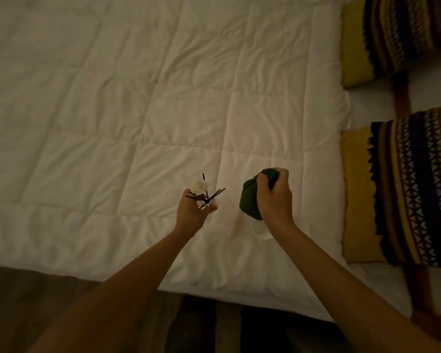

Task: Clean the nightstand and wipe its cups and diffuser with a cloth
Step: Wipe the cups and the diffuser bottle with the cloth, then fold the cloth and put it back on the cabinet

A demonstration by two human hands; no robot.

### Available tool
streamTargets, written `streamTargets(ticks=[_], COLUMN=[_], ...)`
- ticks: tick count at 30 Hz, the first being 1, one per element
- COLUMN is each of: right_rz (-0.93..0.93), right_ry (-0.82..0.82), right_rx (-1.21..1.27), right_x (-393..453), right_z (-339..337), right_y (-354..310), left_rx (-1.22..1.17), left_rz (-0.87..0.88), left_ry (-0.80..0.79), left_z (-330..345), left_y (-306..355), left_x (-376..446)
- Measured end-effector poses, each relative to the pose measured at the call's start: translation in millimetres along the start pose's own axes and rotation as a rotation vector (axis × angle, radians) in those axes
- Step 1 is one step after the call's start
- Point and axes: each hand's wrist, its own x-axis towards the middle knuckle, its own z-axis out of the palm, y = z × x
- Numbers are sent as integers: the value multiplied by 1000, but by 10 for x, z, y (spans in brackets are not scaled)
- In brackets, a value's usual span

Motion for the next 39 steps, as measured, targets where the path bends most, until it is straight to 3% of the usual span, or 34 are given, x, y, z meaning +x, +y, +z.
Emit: streamTargets(ticks=[7, 11, 15, 18, 22, 26, 30, 35, 39], right_rz=[20, -11, -53, -110, -222, -387, -628, -810, -935], right_ry=[-69, -119, -177, -236, -366, -587, -695, -802, -980], right_rx=[-16, -17, -8, -4, 14, 6, 29, 166, 184], right_x=[195, 259, 267, 196, -64, -486, -1102, -2073, -2764], right_z=[43, 35, 1, -16, 51, 293, 589, 969, 1352], right_y=[641, 711, 473, 88, -664, -1645, -2695, -3763, -4241], left_rx=[252, 184, 211, 146, 189, 89, -217, -327, -408], left_rz=[116, 74, 6, -134, -135, -33, 164, 351, 435], left_ry=[11, 89, 21, -13, 2, 37, -1, 385, 489], left_z=[417, 465, 314, -20, -714, -1615, -2461, -3557, -4431], left_y=[-808, -871, -806, -666, -249, 703, 1820, 2237, 2070], left_x=[114, 67, -74, -338, -779, -1208, -1693, -2338, -2828])
